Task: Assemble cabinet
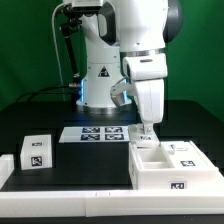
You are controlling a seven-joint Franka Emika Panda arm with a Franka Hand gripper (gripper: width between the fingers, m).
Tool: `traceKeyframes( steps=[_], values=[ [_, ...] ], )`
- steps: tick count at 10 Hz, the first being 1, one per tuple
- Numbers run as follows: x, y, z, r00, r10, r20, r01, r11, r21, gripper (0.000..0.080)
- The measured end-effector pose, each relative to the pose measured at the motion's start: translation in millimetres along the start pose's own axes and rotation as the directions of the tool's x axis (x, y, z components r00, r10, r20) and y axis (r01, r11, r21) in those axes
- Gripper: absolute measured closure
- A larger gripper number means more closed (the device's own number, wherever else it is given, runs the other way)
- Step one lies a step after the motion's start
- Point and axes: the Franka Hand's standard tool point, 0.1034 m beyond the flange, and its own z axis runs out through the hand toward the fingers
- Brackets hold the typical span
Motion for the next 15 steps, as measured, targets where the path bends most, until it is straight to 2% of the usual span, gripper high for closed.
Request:
traceKeyframes(
  steps=[6, 8, 9, 14, 15],
  values=[
    [-0.5, 0.0, -0.1, 1.0, 0.0, 0.0, 0.0, 1.0, 0.001, 0.0729],
    [-1.7, 0.5, -1.5, 1.0, -0.011, 0.015, 0.01, 0.999, 0.042, 0.0729],
    [-3.0, 0.1, -1.7, 0.999, -0.026, 0.018, 0.025, 0.998, 0.054, 0.0729],
    [-5.4, 4.2, -2.0, 0.999, -0.038, 0.013, 0.038, 0.999, 0.039, 0.0729],
    [-3.9, 4.9, -1.7, 0.999, -0.036, 0.005, 0.036, 0.999, 0.014, 0.0729]
  ],
)
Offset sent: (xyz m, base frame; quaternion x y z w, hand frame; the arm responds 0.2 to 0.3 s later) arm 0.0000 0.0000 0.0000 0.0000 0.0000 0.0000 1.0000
